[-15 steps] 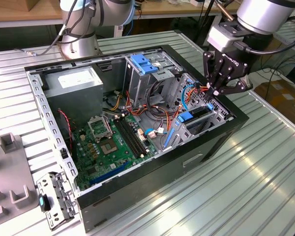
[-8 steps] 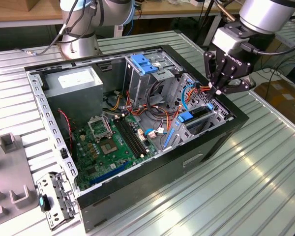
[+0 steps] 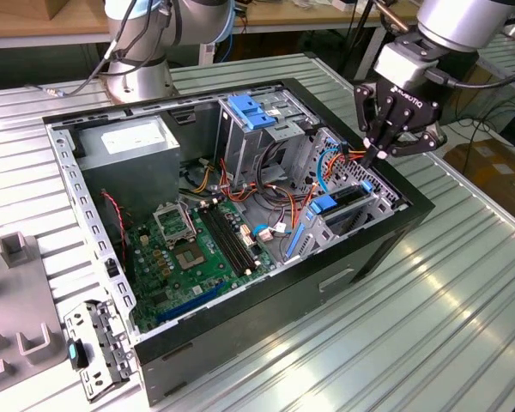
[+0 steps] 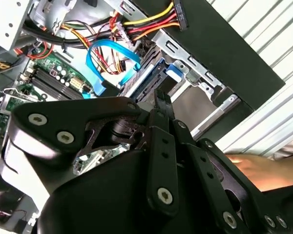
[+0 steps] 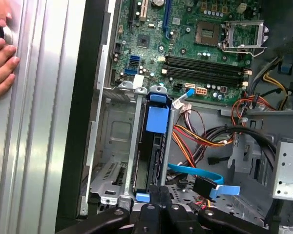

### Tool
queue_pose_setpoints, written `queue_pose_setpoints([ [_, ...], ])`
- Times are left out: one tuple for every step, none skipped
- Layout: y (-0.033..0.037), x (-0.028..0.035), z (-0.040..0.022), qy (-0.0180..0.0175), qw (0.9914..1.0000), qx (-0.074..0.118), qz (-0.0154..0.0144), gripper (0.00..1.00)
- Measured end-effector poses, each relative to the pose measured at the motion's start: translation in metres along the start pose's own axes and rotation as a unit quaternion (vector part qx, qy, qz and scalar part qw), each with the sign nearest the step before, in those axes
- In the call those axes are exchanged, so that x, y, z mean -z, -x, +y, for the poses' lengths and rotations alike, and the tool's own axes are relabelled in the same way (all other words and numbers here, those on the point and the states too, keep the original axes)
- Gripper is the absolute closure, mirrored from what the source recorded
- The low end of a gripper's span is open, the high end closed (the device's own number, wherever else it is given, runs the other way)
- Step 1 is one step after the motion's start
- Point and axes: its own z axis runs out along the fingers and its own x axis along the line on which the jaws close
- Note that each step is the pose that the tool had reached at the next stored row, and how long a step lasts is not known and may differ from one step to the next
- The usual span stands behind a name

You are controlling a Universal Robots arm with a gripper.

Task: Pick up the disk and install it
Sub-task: 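Insert the first disk wire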

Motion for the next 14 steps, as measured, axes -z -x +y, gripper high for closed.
queue_pose_setpoints([
  [0.0001, 0.0008, 0.0, 0.0001, 0.99998, 0.006, -0.0001, 0.89],
  [0.0001, 0.001, 0.0, 0.0002, 0.9998, 0.02, -0.0002, 0.89],
  [0.0001, 0.0011, 0.0, 0.0003, 0.99961, 0.028, -0.0002, 0.89],
  [0.0001, 0.0011, 0.0, 0.0004, 0.9993, 0.037, -0.0002, 0.89],
  [0.0001, 0.0011, 0.0, 0.0006, 0.99858, 0.053, -0.0002, 0.89],
  [0.0001, 0.0012, -0.0001, 0.0008, 0.99779, 0.066, -0.0001, 0.89],
  [0.0001, 0.0012, -0.0001, 0.0009, 0.99714, 0.076, -0.0001, 0.89],
  [0.0001, 0.0011, -0.0002, 0.001, 0.99608, 0.088, -0.0001, 0.89],
  [0.0001, 0.001, -0.0002, 0.0012, 0.99525, 0.097, -0.0001, 0.89],
  [0.0001, 0.0009, -0.0002, 0.0013, 0.99399, 0.109, -0.0002, 0.89],
  [0.0001, 0.0008, -0.0002, 0.0014, 0.99295, 0.118, -0.0002, 0.89],
  [0.0001, 0.0008, -0.0002, 0.0015, 0.99175, 0.128, -0.0002, 0.89],
  [0.0001, 0.0007, -0.0002, 0.0016, 0.99055, 0.137, -0.0002, 0.89],
  [0.0001, 0.0006, -0.0004, 0.0017, 0.98909, 0.147, -0.0003, 0.89],
])
